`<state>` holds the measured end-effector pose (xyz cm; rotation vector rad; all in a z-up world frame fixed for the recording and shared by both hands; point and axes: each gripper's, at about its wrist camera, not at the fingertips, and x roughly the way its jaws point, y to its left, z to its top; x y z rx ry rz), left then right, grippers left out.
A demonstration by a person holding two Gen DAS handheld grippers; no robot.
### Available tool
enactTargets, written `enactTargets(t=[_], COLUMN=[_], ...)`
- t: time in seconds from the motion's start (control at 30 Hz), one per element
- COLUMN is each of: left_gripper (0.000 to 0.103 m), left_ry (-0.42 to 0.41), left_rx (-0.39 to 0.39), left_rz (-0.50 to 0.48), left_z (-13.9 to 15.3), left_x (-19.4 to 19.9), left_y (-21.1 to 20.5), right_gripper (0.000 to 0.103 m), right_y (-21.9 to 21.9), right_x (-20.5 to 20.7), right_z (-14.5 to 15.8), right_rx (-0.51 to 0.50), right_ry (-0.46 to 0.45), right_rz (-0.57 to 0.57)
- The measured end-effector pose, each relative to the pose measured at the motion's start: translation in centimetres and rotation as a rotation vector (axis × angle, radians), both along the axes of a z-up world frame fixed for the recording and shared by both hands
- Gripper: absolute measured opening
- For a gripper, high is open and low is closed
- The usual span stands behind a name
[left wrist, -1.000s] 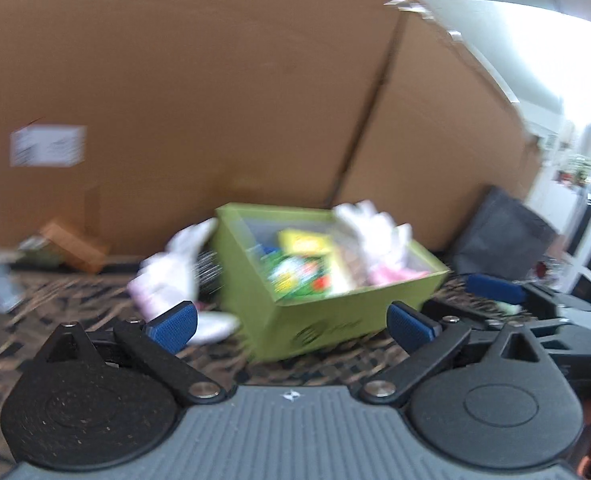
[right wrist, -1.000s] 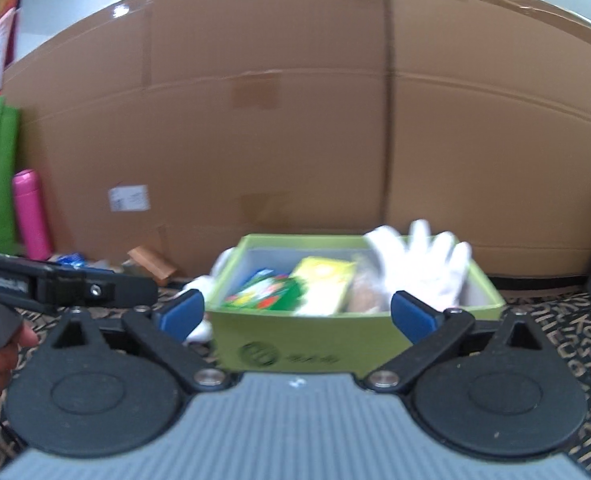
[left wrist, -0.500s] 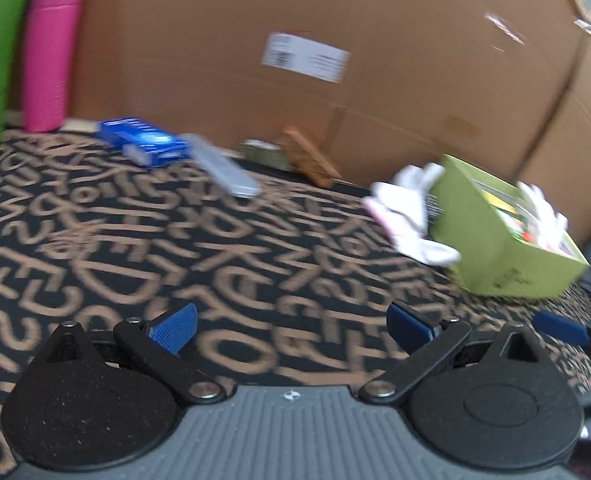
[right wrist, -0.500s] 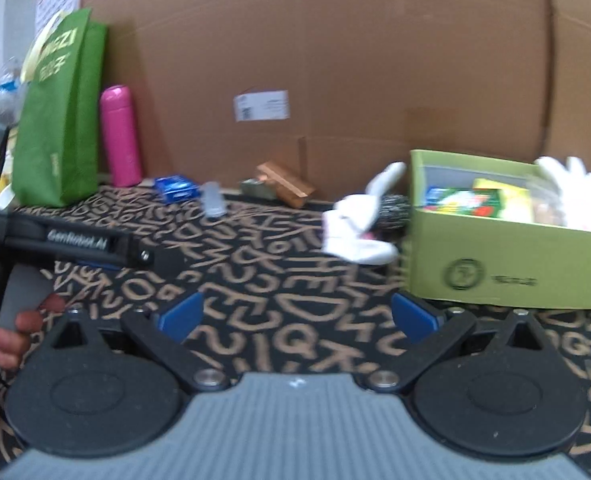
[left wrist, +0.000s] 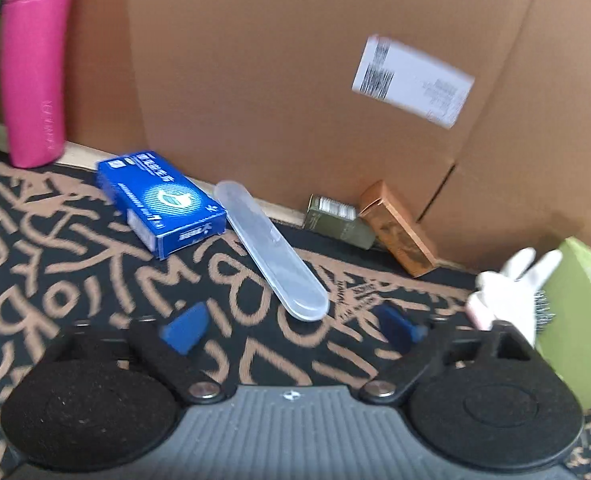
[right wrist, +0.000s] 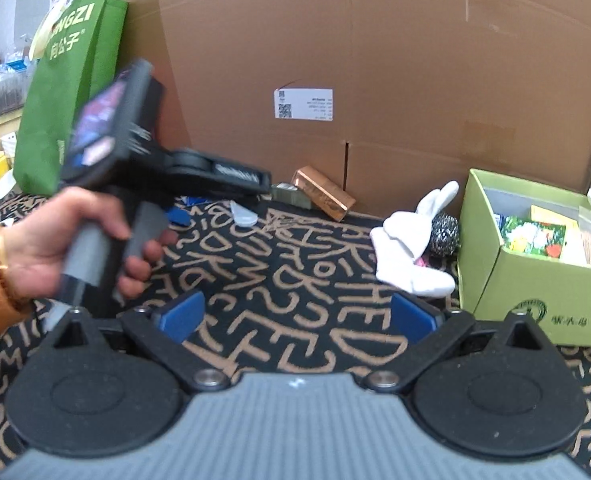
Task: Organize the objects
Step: 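Move both tools back toward the toothbrush case and bronze box, then grasp clear toothbrush case with left tool while right tool grasps bronze box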
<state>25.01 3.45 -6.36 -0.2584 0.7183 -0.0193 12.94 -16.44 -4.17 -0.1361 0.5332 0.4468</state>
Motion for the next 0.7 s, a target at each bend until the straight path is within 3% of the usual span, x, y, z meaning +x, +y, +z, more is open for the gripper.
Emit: enactTargets(t=[0.03,0.07,0.1,0.27,0.4,0.53,0.57,0.67,0.7], left_gripper=[0.08,0.055,0.039,0.029,0.028,0.03,0.034,0.064,0.067], left_ry=[-0.02,-0.016,-0.017,-0.002,0.011,0.015,0.015,0.008,0.004], left_rx=[0.041,0.077,0.113,0.099,0.05,0.01,0.0,-0.009,-0.006], left_rz=[-0.005,-0.019,-0.039,-0.195,-0.3,-0.284,-0.278,-0.252,-0.241], left_z=[0.0,0.0,0.1,0.4,0.6,0.7,0.7,0.7,0.6], left_x=[0.4,0.8,1.1,-0.9,-4.1,-5.2,-4.9,-4.2,-3.8], left_y=[-0.2,-0.3,-0.4,1.6,3.6,4.9,5.0,5.0,4.6], right_gripper=[0.098,0.096,0.095,0.075,0.074,0.074,0.073,0.063,0.061], right_y=[0.1,0.3,0.5,1.8,3.1,5.4,6.0,7.7,8.3], right_x=[0.5,1.0,1.7,7.3,12.2,16.9,17.9,19.9,20.3], right_z=[0.0,0.0,-0.1,-1.0,-2.0,-3.1,-3.5,-4.5,-4.8], right_rx=[-0.006,-0.012,-0.019,-0.032,-0.026,-0.078,-0.098,-0.171,-0.197], right_ry=[-0.009,-0.02,-0.029,0.003,0.028,0.018,0.015,-0.004,-0.015], right_rz=[-0.001,0.0,0.001,0.005,0.003,-0.005,-0.014,-0.033,-0.038])
